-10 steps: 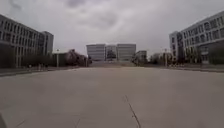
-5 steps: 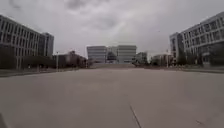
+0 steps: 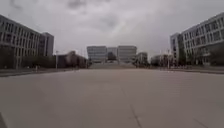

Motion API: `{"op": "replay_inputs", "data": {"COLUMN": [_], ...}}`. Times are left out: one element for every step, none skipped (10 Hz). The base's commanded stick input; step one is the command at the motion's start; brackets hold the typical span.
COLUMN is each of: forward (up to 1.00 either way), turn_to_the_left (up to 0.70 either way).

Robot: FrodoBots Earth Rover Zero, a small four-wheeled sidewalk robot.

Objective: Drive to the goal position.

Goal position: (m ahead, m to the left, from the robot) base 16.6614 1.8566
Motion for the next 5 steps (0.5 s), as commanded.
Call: {"op": "replay_inputs", "data": {"forward": [0.7,0.7,0.7,0.7,0.7], "turn_to_the_left": [-0.01,-0.01,-0.01,-0.01,-0.01]}}
